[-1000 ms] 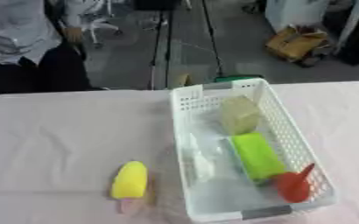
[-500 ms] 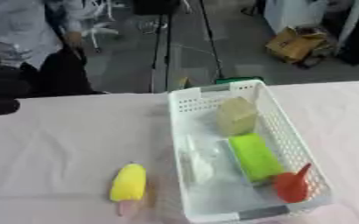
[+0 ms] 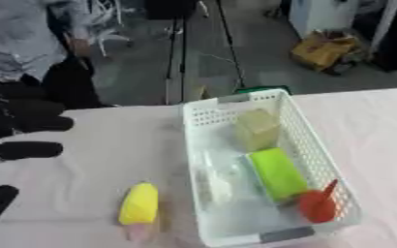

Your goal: Pick up objects on the table and place them in the box.

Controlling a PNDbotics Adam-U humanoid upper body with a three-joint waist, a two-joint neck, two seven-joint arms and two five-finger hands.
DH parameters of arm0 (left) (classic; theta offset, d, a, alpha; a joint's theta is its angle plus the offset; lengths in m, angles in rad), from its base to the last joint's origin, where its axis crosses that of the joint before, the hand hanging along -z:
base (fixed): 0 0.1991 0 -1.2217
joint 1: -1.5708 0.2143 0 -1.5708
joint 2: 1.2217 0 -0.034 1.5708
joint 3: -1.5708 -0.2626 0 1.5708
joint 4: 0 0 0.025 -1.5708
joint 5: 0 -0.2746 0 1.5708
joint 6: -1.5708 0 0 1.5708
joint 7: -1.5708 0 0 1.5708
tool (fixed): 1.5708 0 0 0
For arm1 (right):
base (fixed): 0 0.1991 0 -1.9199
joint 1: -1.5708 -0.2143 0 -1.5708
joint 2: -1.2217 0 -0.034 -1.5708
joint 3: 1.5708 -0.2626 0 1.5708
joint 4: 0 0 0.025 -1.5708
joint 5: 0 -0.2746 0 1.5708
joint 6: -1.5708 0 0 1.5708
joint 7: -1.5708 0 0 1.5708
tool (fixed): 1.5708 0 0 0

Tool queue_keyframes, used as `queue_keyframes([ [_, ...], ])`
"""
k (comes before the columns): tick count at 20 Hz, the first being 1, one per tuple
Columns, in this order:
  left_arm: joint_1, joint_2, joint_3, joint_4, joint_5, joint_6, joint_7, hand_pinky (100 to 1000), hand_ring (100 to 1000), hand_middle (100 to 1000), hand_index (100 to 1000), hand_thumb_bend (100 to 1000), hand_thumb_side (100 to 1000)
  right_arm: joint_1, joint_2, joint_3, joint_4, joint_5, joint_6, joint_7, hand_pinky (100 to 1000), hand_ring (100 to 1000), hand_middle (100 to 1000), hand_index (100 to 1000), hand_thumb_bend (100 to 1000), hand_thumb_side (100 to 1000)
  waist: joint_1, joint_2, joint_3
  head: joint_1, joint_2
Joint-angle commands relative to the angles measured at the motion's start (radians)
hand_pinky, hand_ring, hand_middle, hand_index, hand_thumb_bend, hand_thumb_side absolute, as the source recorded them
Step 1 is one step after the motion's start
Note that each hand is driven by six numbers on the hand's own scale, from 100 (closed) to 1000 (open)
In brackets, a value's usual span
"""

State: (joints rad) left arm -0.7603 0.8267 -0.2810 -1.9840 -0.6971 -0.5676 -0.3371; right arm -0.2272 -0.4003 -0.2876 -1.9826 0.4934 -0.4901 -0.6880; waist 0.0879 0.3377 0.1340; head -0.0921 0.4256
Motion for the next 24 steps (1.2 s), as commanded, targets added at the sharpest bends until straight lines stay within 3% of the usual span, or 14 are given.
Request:
queue_keyframes([
  [1, -0.027, -0.006, -0.01, 0.017, 0.019, 0.042, -0.046, 1000, 989, 907, 1000, 100, 1000, -0.002, -0.027, 0.001, -0.017, -0.01, -0.002, -0.005, 897, 877, 746, 868, 100, 1000, 0.001, -0.028, 0.005, -0.008, 0.0],
  [3, -0.041, -0.025, -0.042, 0.027, 0.034, 0.072, -0.076, 1000, 932, 909, 1000, 100, 1000, -0.004, -0.027, 0.002, -0.017, -0.013, 0.003, -0.003, 897, 877, 745, 867, 100, 1000, 0.004, -0.03, 0.01, -0.008, 0.0],
  [7, -0.057, -0.059, -0.09, 0.015, 0.076, 0.133, -0.137, 1000, 979, 919, 1000, 100, 1000, -0.007, -0.028, 0.001, -0.017, -0.02, 0.011, 0.002, 898, 877, 744, 866, 100, 1000, 0.007, -0.032, 0.017, -0.006, -0.001],
  [10, -0.063, -0.089, -0.105, -0.007, 0.1, 0.179, -0.181, 1000, 961, 915, 1000, 100, 1000, -0.008, -0.027, 0.001, -0.017, -0.022, 0.015, 0.005, 899, 877, 743, 864, 100, 1000, 0.007, -0.033, 0.017, -0.007, -0.002],
  [13, -0.063, -0.115, -0.113, -0.009, 0.116, 0.223, -0.201, 926, 929, 939, 1000, 100, 1000, -0.007, -0.024, 0.0, -0.017, -0.023, 0.017, 0.006, 900, 876, 742, 862, 100, 1000, 0.006, -0.032, 0.014, -0.007, -0.002],
  [20, -0.073, -0.227, -0.143, 0.105, 0.153, 0.326, -0.282, 947, 951, 943, 1000, 100, 1000, -0.01, -0.021, 0.001, -0.017, -0.027, 0.026, 0.01, 901, 876, 739, 859, 100, 1000, 0.006, -0.034, 0.016, -0.009, 0.002],
  [24, -0.08, -0.262, -0.142, 0.142, 0.193, 0.355, -0.271, 945, 936, 932, 1000, 100, 1000, -0.009, -0.021, 0.0, -0.017, -0.029, 0.029, 0.009, 901, 875, 738, 857, 100, 1000, 0.008, -0.037, 0.017, -0.011, 0.004],
])
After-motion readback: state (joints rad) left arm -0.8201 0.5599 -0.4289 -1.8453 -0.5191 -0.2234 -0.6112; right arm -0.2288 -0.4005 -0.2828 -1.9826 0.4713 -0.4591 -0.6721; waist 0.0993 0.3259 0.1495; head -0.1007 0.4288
